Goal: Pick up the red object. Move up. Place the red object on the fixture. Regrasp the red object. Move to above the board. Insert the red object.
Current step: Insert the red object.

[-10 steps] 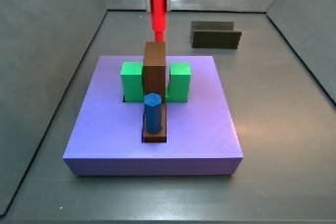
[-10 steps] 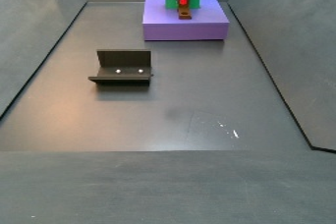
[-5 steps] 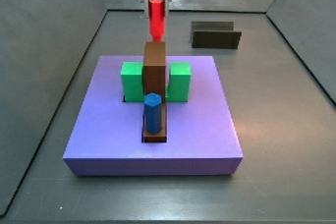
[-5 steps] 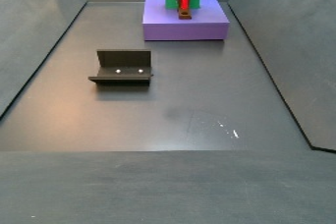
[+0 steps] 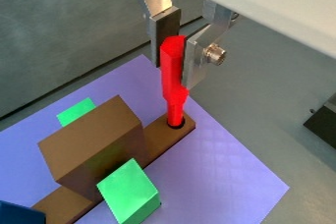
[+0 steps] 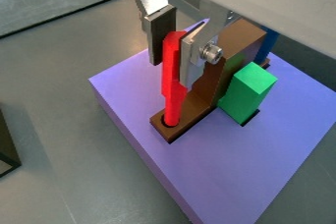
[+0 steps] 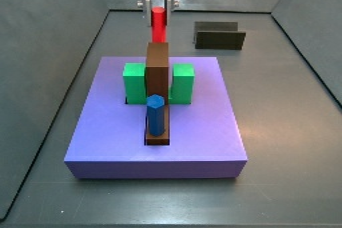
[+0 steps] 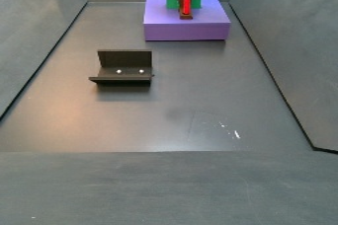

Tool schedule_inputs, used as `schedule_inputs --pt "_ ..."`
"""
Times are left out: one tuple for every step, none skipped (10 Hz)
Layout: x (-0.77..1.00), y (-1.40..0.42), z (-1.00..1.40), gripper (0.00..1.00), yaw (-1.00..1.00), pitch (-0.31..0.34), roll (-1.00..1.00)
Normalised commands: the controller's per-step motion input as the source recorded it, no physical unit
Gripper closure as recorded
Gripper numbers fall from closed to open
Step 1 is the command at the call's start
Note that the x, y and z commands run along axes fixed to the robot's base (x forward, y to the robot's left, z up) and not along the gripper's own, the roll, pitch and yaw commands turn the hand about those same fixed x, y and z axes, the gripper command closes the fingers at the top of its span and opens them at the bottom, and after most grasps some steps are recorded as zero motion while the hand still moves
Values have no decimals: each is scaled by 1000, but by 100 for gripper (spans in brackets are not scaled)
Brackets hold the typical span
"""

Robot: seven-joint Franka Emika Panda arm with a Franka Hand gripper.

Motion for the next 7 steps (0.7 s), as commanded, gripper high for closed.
schedule_inputs --pt "137 0 -77 100 0 27 0" --pt "100 0 -134 100 0 10 0" --pt "77 0 -131 100 0 3 0" --pt "63 0 -151 100 0 0 0" --pt "74 0 -123 100 0 0 -24" --pt "0 0 -140 100 51 0 -154" --pt "0 -14 -146 100 31 0 -191"
